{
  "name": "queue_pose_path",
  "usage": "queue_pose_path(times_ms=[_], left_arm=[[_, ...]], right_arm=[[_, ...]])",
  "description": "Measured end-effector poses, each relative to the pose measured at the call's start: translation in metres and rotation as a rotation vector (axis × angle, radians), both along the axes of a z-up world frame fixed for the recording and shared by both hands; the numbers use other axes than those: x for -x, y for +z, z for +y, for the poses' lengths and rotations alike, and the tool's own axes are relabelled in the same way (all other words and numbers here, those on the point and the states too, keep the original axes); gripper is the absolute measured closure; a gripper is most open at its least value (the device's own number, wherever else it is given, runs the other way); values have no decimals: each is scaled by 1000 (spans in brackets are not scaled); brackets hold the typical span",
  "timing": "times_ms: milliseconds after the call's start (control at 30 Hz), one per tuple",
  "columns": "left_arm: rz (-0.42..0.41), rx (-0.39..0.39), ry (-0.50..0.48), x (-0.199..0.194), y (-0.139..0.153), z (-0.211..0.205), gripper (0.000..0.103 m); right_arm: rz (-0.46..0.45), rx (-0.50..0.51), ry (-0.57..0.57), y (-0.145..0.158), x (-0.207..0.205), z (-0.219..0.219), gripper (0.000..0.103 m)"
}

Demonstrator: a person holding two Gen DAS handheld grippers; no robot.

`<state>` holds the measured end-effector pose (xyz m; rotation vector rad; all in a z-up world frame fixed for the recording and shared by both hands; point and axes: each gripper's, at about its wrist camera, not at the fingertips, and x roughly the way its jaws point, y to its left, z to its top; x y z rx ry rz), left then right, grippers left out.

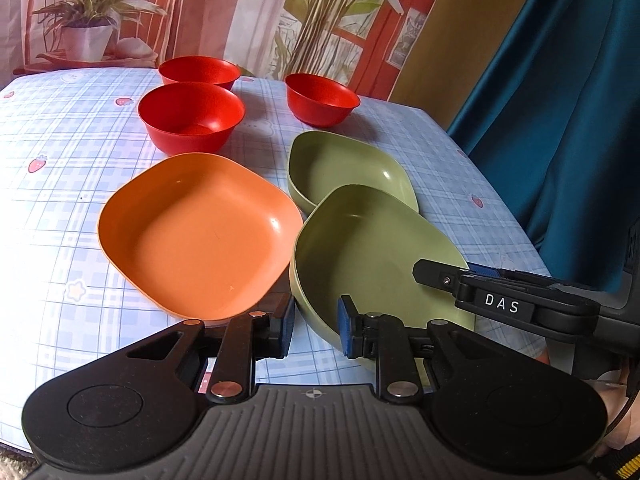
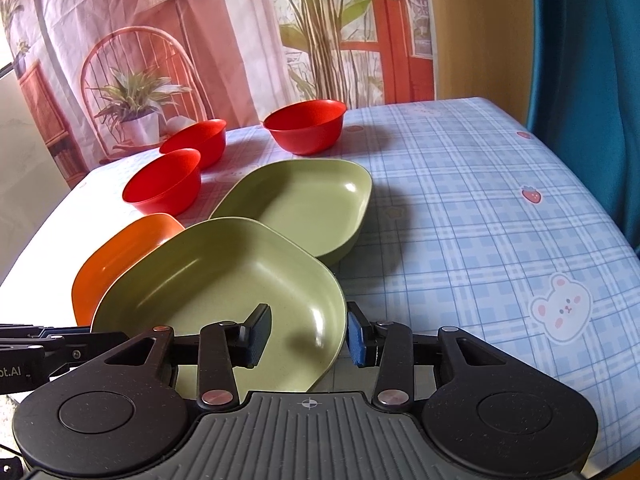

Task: Organize plates and bowls
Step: 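Lift the green plate with the left gripper and carry it over the orange plate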

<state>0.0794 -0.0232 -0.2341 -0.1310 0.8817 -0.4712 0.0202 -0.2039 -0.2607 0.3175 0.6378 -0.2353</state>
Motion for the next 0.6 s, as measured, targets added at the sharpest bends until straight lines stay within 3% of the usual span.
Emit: queue_pose_path(times_ms=[600], left_arm=[[-32,47,85,6,14,25,78]], right_arm=[[-5,-23,52,22,-15,11,66]])
